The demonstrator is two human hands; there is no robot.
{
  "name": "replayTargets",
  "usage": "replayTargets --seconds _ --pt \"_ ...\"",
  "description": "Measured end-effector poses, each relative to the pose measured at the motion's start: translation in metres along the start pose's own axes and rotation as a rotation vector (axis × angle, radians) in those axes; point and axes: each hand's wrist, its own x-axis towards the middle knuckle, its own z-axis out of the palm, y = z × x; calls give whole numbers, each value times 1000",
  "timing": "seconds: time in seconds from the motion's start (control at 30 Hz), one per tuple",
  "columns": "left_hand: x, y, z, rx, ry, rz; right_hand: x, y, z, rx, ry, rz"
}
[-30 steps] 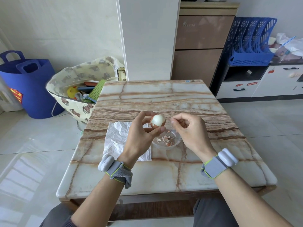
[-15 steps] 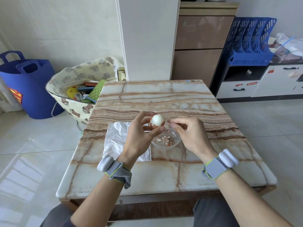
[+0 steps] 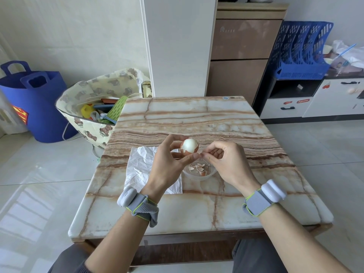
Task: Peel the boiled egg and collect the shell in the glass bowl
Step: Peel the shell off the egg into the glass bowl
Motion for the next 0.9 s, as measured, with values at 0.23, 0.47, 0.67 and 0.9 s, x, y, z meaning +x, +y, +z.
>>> replayTargets --seconds 0.23,0.47,0.67,0.9 --pt "0 -1 2 52 31 -24 -4 -11 -1 168 7 -66" --pt "-2 1 5 77 24 -27 -3 -13 2 247 14 -39" --pt "-1 1 4 86 21 -33 -1 -13 -1 185 5 -84" --pt "-1 -2 5 65 8 -24 1 -12 -1 149 81 -60"
